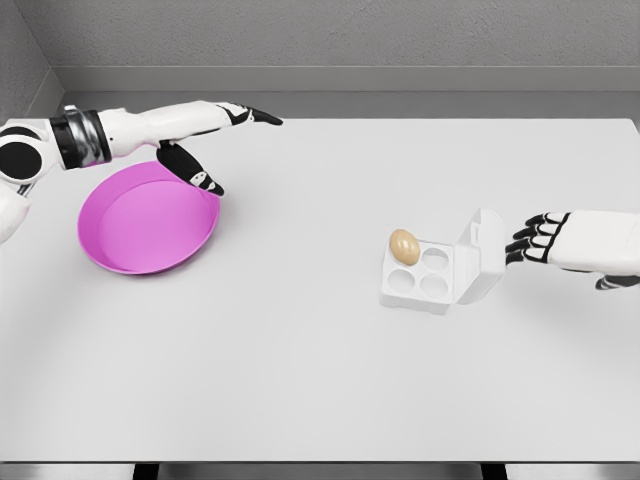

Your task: Pack egg into the box and close the box lid

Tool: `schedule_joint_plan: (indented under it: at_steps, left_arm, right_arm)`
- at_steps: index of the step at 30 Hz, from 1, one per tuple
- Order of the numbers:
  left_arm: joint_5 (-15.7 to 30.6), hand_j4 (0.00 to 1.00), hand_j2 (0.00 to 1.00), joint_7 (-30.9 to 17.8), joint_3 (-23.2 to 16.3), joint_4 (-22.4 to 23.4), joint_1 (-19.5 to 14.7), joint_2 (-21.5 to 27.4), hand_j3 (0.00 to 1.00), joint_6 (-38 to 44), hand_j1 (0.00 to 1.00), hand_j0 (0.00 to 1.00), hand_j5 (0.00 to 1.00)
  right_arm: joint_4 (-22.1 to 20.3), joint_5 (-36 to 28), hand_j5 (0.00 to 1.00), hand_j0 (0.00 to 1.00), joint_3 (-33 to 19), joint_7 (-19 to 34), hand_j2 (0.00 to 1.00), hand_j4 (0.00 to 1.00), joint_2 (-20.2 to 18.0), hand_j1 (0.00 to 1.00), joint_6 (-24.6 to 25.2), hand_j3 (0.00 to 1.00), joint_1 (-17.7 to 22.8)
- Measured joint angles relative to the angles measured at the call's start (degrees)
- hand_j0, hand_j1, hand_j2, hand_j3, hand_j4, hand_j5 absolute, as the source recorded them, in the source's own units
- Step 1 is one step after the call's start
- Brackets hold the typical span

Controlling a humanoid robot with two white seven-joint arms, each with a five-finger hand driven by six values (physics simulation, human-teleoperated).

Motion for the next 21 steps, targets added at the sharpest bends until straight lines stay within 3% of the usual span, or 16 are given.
schedule_joint_plan:
  at_steps: [12,17,21]
  left_arm:
    - [0.0,1.0,1.0,0.0,0.14,0.5,0.0,0.11,1.0,0.0,1.0,1.0,1.0]
    - [0.0,1.0,1.0,0.0,0.15,0.57,-0.09,0.35,1.0,0.0,1.0,1.0,1.0]
    - [0.02,1.0,1.0,0.0,0.21,0.58,0.0,0.61,1.0,0.0,1.0,1.0,1.0]
  right_arm:
    - [-0.18,-1.45,1.0,1.0,0.17,0.0,1.0,1.0,1.64,1.0,0.01,1.0,-1.67]
    - [-0.25,-1.45,1.0,1.0,0.25,0.0,1.0,1.0,3.78,1.0,0.0,1.0,-2.2]
    - [-0.26,-1.47,1.0,1.0,1.42,0.0,1.0,1.0,6.36,1.0,0.01,1.0,-4.83]
